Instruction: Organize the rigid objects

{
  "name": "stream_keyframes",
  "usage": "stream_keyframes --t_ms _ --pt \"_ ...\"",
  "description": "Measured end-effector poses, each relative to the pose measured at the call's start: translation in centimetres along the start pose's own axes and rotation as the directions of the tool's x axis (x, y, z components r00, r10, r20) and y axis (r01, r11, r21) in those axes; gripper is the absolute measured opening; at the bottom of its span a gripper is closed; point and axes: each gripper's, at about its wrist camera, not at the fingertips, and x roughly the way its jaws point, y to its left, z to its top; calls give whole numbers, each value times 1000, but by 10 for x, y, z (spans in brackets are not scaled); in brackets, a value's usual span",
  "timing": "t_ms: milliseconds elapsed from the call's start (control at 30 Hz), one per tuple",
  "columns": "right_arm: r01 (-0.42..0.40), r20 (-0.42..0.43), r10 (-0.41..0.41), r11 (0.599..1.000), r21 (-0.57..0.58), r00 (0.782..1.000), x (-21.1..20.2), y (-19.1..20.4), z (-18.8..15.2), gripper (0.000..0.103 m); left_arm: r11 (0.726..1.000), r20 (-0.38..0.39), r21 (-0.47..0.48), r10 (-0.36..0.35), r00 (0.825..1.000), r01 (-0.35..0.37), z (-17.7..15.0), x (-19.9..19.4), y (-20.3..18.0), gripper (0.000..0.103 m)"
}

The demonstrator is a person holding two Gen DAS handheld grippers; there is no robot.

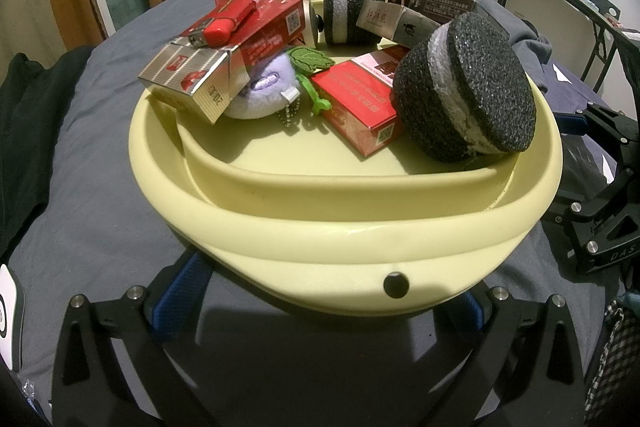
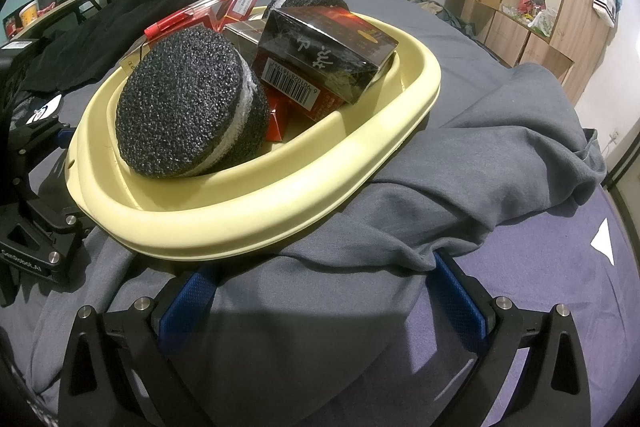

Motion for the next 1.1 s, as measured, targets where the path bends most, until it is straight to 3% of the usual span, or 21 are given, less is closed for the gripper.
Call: stream_keyframes --t_ms 1100 --pt "0 -1 0 1000 0 1000 0 -1 0 103 1000 0 0 0 1000 0 1 0 0 103"
